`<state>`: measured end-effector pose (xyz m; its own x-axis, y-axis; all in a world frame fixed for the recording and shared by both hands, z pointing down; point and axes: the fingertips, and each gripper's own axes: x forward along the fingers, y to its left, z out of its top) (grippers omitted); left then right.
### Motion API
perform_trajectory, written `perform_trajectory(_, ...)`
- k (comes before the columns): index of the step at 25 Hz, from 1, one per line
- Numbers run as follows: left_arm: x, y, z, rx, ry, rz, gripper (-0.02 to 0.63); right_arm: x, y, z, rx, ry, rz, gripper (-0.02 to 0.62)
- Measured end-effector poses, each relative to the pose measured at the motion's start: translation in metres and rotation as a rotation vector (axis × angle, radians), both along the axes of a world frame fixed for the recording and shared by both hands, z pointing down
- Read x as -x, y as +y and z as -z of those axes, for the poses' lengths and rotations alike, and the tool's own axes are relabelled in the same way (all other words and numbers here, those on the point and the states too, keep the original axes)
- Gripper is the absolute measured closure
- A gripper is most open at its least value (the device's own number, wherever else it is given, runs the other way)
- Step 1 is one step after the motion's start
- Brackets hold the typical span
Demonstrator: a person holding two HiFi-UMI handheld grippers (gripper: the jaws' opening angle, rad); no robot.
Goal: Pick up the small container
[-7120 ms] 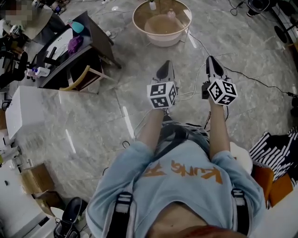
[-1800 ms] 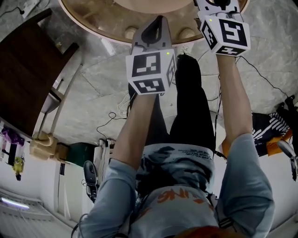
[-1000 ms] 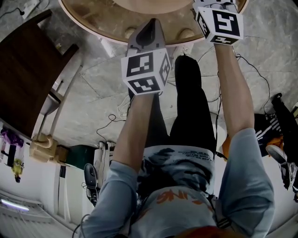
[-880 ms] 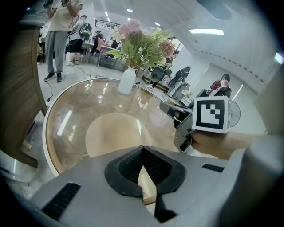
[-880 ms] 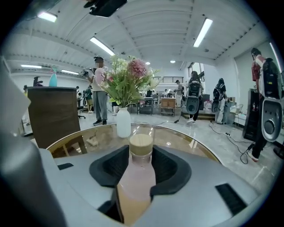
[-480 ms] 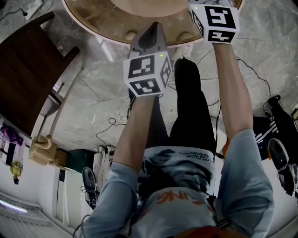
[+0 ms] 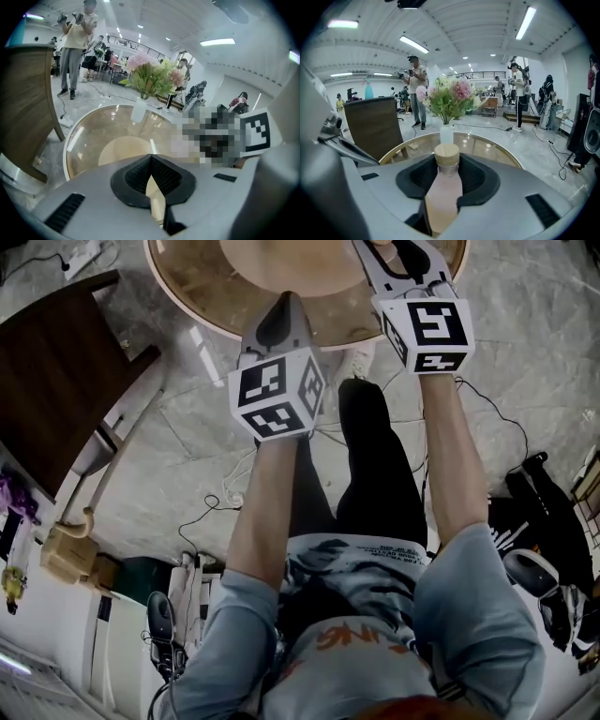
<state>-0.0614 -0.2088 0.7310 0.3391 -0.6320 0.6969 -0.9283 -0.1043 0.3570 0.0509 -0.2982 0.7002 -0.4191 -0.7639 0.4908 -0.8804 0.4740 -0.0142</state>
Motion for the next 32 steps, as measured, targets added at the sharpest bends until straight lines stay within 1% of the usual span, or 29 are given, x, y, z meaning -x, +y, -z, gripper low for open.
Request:
perform_trajectory(3, 0.003, -0.013, 0.039, -0.064, -0.018, 0.03, 0.583, 0.0, -0.002, 0.045, -0.038, -0.027, 0.012, 0.443)
perform_trajectory(7, 0.005, -0.023, 0.104, -0.149, -0.043, 0.065, 0.583, 0.002, 0.002, 0.115, -0.078, -0.061, 0.04, 0.443)
perform_trajectory(11, -0.007, -0.018, 0.18, -0.227, -0.06, 0.089, 0.583, -0.014, 0.014, 0.191, -0.13, -0.104, 0.042, 0.443)
perform_trajectory(14, -0.003, -0.017, 0.243, -0.31, -0.087, 0.142, 0.583, -0.029, 0.016, 0.25, -0.196, -0.153, 0.028, 0.443)
perform_trajectory(16, 0.002, -0.012, 0.283, -0.355, -0.101, 0.184, 0.583, -0.036, 0.023, 0.288, -0.225, -0.165, 0.02, 0.443)
perform_trajectory(19, 0.004, -0.007, 0.335, -0.421, -0.086, 0.221, 0.583, -0.04, 0.035, 0.342, -0.259, -0.168, 0.011, 0.443)
perform_trajectory(21, 0.001, -0.006, 0.365, -0.461, -0.075, 0.208, 0.583, -0.038, 0.044, 0.372, -0.289, -0.166, 0.01, 0.443)
perform_trajectory(23, -0.006, -0.003, 0.39, -0.501, -0.071, 0.174, 0.583, -0.039, 0.057, 0.396, -0.304, -0.178, 0.008, 0.443)
perform_trajectory(28, -0.029, -0.024, 0.454, -0.63, -0.063, 0.124, 0.583, -0.063, 0.062, 0.45, -0.362, -0.216, -0.02, 0.443)
perform_trajectory(32, -0.041, -0.035, 0.491, -0.704, -0.041, 0.097, 0.583, -0.071, 0.065, 0.483, -0.418, -0.202, 0.007, 0.443)
